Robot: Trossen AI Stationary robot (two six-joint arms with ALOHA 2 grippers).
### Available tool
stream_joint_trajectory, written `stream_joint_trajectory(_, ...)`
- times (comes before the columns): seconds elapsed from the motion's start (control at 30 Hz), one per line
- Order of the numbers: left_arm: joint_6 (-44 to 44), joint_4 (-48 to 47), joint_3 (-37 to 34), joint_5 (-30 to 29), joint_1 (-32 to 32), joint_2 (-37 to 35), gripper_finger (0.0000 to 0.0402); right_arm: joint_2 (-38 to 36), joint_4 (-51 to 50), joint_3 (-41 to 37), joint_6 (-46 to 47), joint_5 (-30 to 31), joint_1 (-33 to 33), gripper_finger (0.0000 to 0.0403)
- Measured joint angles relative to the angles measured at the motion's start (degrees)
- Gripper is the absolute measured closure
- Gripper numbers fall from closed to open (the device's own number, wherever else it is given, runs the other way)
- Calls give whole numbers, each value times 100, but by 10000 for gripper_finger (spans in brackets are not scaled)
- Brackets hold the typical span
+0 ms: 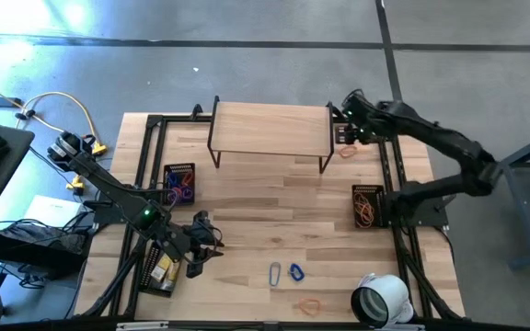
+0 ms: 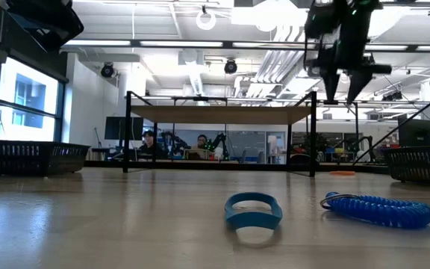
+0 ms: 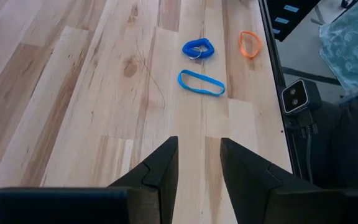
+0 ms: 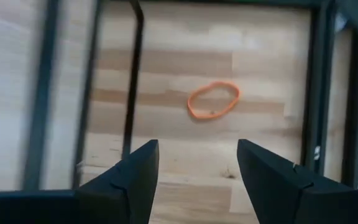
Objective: Pick & Place Office Desk Supplies
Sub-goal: Put the orange rubber band into the top right black bin
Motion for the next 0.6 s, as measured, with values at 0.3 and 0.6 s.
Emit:
stream_joint_trajectory(0.3, 37, -53, 0, 0, 0, 0, 287, 891, 220, 0, 0, -1039, -585, 196)
stream_joint_trajectory(0.6, 41, -53, 0, 0, -1, 0, 287, 1084, 238, -2, 470, -983, -694, 196)
